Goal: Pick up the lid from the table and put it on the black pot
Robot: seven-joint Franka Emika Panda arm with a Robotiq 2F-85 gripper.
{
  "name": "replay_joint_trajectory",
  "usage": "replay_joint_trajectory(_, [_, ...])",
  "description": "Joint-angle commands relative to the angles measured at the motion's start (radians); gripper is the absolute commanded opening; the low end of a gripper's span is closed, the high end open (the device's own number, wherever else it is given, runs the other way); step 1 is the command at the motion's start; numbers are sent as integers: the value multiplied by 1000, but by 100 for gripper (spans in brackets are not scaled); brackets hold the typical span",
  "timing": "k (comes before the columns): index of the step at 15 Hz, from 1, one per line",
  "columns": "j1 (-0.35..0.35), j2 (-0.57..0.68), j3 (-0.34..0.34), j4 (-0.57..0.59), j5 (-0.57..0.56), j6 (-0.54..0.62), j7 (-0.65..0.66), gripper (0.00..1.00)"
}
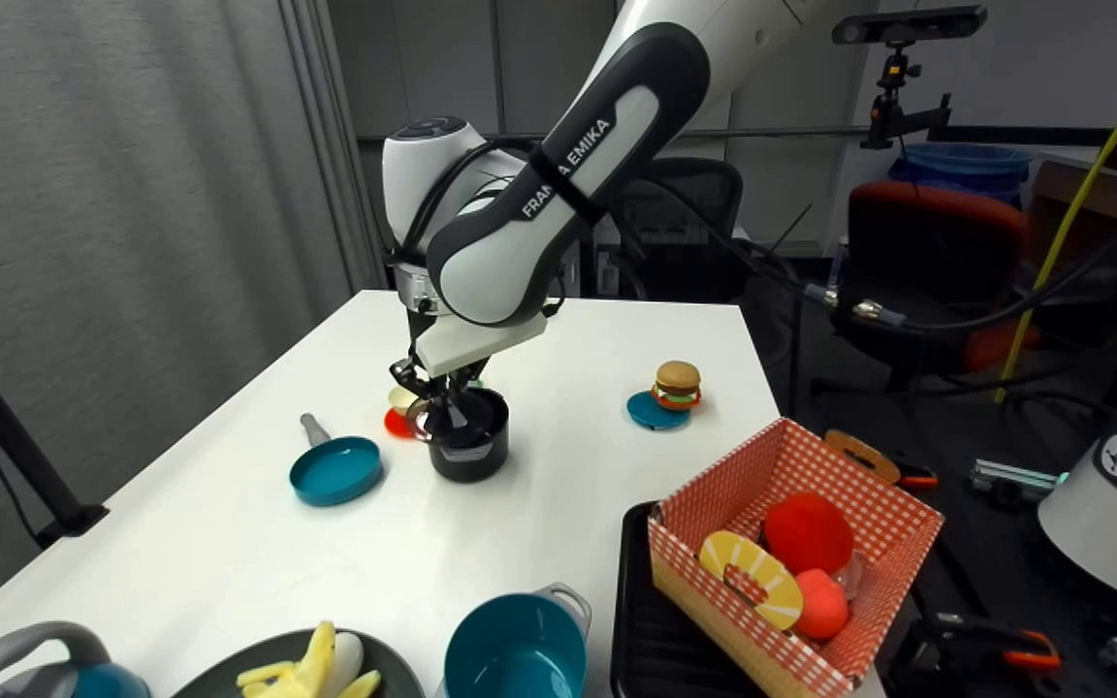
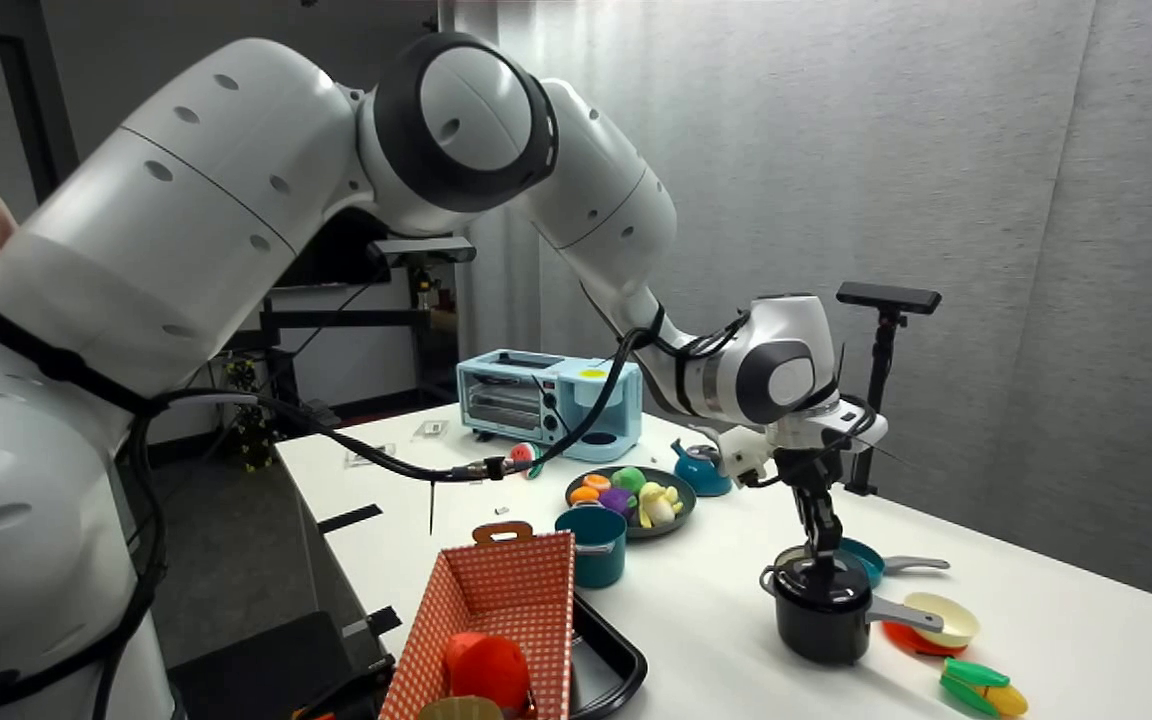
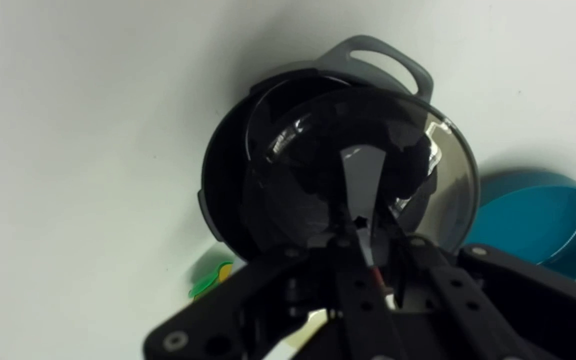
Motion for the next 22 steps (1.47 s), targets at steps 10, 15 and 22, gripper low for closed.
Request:
replay_joint_trajectory(10, [11,-72,-29,-133,19,76,32,4])
replay_joint_trajectory(15, [13,-91,-30,-171,22,110,42,4])
replay_joint_trajectory(22, [5,-92,-14,-180,30,100,26,72])
